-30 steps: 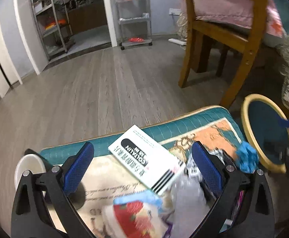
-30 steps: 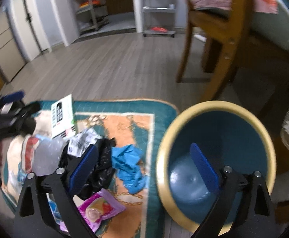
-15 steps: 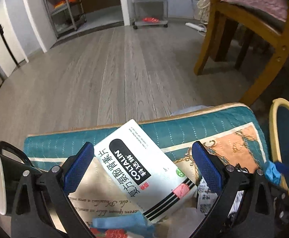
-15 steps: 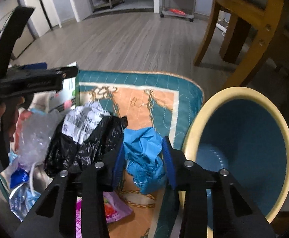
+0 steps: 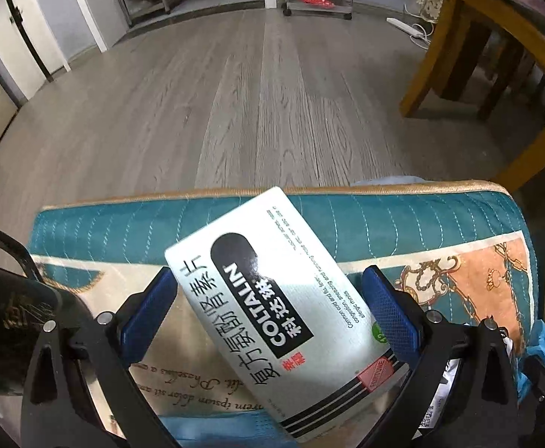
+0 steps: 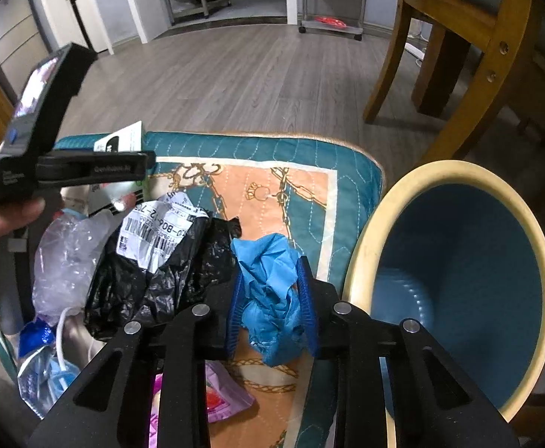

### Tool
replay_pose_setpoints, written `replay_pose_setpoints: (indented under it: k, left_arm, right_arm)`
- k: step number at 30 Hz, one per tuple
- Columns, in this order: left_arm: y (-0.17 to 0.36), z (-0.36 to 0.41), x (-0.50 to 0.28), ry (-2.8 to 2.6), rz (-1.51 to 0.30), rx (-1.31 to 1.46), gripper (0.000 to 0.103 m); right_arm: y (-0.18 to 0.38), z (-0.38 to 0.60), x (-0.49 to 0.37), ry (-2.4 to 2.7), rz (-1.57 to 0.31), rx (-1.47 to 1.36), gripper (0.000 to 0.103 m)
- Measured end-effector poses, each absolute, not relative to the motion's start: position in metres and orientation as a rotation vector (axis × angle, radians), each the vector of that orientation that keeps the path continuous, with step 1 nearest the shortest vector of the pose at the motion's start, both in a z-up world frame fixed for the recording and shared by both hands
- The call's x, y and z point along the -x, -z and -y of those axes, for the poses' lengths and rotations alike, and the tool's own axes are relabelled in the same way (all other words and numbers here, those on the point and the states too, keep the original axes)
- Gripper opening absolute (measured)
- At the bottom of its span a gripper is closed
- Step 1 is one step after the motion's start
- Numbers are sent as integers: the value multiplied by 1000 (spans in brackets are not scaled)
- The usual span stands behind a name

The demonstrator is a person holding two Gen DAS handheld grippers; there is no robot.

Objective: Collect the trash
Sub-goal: 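Grasp the white medicine box with the left tool while the right tool grasps the blue glove, then carry the blue glove with the right tool over the wastebasket and release it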

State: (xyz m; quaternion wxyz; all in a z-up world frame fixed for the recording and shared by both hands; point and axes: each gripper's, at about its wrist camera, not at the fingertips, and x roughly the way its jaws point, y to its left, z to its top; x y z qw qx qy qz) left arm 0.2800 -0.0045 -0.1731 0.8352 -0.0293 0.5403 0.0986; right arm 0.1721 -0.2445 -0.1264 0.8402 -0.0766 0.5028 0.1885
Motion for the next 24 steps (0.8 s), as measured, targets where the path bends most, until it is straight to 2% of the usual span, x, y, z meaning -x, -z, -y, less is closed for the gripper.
replay_pose_setpoints:
  k: [9, 14, 24]
  left_arm:
    - [178, -5, -273, -186, -1144, 80, 96]
    - [173, -5, -267, -178, -1133, 68, 88]
    - [141, -10, -258, -177, -1046, 11, 81]
  right_arm:
    - [118, 241, -170, -424, -1032, 166, 29]
    - [114, 243, -169, -427, -1018, 166, 28]
    - [106, 250, -171, -425, -991, 128, 28]
